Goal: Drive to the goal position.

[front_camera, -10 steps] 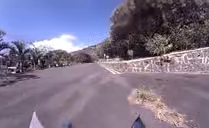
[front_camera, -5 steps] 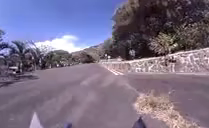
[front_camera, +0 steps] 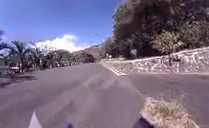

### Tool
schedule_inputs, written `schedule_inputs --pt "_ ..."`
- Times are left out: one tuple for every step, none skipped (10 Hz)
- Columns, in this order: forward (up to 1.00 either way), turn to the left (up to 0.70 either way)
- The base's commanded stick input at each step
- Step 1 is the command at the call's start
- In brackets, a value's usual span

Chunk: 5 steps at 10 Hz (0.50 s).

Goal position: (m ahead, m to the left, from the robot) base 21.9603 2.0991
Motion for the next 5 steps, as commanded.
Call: schedule_inputs --pt "0.5 0.0" --pt "0.5 0.0" --pt "0.5 0.0" --pt "0.5 0.0" --pt "0.5 0.0"
